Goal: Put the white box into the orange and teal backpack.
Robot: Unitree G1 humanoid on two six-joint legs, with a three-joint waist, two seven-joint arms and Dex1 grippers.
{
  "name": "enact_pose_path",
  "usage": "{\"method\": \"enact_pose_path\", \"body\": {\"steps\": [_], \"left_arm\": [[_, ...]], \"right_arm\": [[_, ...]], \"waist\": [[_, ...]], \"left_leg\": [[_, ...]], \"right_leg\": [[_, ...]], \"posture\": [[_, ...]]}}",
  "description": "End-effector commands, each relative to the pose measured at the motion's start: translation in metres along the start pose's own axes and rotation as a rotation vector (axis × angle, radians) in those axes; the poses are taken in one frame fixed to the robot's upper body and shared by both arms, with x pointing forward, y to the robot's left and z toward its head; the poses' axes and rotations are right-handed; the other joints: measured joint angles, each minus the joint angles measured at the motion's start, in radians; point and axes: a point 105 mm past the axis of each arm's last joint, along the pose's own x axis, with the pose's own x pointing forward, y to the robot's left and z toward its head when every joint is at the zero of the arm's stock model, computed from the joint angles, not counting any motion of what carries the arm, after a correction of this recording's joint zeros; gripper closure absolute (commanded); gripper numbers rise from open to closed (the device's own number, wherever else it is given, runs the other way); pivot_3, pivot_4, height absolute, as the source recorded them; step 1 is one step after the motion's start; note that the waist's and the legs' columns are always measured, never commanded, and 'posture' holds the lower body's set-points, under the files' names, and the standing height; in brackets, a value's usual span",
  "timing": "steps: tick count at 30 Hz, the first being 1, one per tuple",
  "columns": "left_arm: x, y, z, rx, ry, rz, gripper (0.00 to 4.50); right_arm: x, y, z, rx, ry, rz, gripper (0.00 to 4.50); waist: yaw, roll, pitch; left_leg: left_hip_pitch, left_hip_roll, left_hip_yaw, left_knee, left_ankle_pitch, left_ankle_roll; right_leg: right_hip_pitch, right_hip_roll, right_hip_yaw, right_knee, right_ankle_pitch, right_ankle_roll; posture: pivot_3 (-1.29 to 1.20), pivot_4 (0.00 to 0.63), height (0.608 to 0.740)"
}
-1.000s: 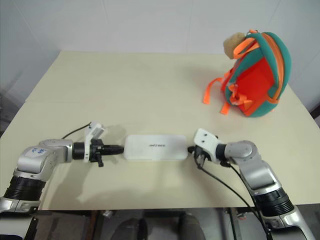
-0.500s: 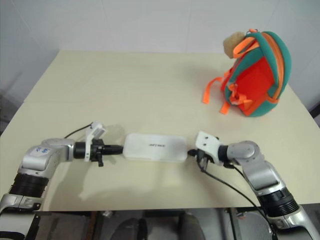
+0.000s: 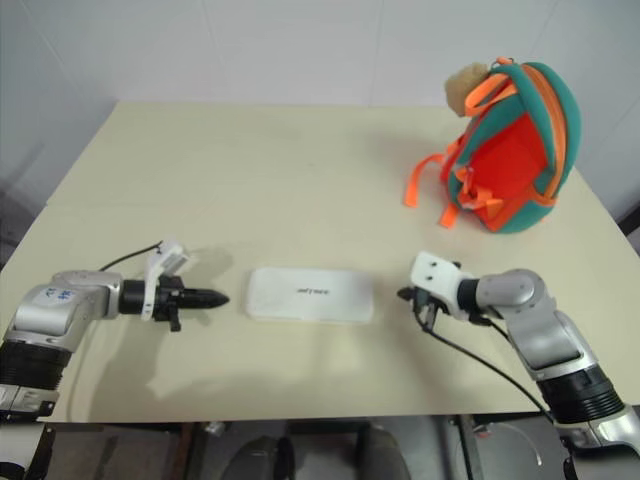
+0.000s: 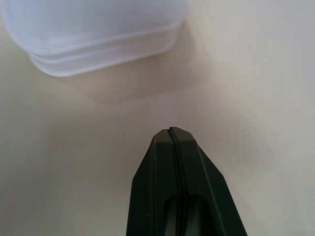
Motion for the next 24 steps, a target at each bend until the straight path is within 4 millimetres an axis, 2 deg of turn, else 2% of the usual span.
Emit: {"method": "enact_pose_path", "body": {"steps": [1,2,8,13,17,20,23,24], "left_arm": [[-0.018,0.016,0.015,0.065,-0.059,0.092,4.50],[-0.021,0.021,0.021,0.049,-0.083,0.116,4.50],[-0.028,0.022,0.056,-0.013,-0.280,0.090,2.72],[-0.029,0.021,0.063,-0.031,-0.337,0.070,1.20],[-0.028,0.020,0.065,-0.042,-0.359,0.059,0.04],[-0.028,0.017,0.068,-0.047,-0.398,0.034,0.02],[-0.030,0.026,0.077,0.014,-0.500,0.121,0.02],[-0.029,0.024,0.075,0.004,-0.498,0.102,0.02]], "right_arm": [[-0.018,-0.018,0.012,-0.025,-0.041,-0.083,4.03],[-0.022,-0.021,0.016,-0.002,-0.061,-0.096,3.67],[-0.036,-0.023,0.029,0.062,-0.131,-0.084,1.76],[-0.042,-0.021,0.041,0.129,-0.207,-0.095,0.12],[-0.043,-0.020,0.045,0.198,-0.254,-0.117,0.00],[-0.042,-0.017,0.043,0.274,-0.277,-0.133,0.00],[-0.039,-0.015,0.035,0.281,-0.247,-0.169,0.00],[-0.037,-0.015,0.031,0.283,-0.233,-0.187,0.00]], "waist": [[0.000,0.000,0.000],[0.001,0.000,0.000],[0.004,0.000,0.000],[0.003,0.000,0.000],[0.002,0.000,0.000],[0.003,0.000,0.000],[0.004,0.000,0.000],[0.006,0.000,0.000]], "left_leg": [[0.000,0.000,0.000,0.000,0.000,0.000],[0.000,0.000,0.000,0.000,0.000,0.000],[-0.001,0.000,0.000,0.000,0.000,0.000],[-0.002,0.000,0.001,0.000,0.000,0.000],[-0.002,0.000,0.001,0.000,0.000,0.000],[-0.002,0.000,0.000,0.000,0.000,0.000],[-0.002,0.000,0.001,0.001,0.000,0.000],[-0.002,0.000,0.000,0.001,0.000,0.000]], "right_leg": [[0.000,0.000,0.000,0.000,0.000,0.000],[0.000,0.000,0.000,0.000,0.000,0.000],[-0.001,0.000,-0.001,0.000,0.000,0.000],[-0.001,0.000,-0.001,-0.001,0.000,0.000],[-0.001,0.001,-0.001,-0.001,0.000,0.000],[-0.001,0.001,-0.001,0.000,0.000,0.000],[-0.001,0.000,-0.001,0.000,0.000,0.000],[-0.001,0.000,-0.001,0.000,0.000,0.001]], "posture": [[0.00,0.150,0.740],[0.00,0.150,0.740],[0.00,0.150,0.740],[0.00,0.150,0.740],[0.00,0.150,0.740],[0.00,0.150,0.740],[0.00,0.150,0.740],[0.00,0.150,0.740]]}}
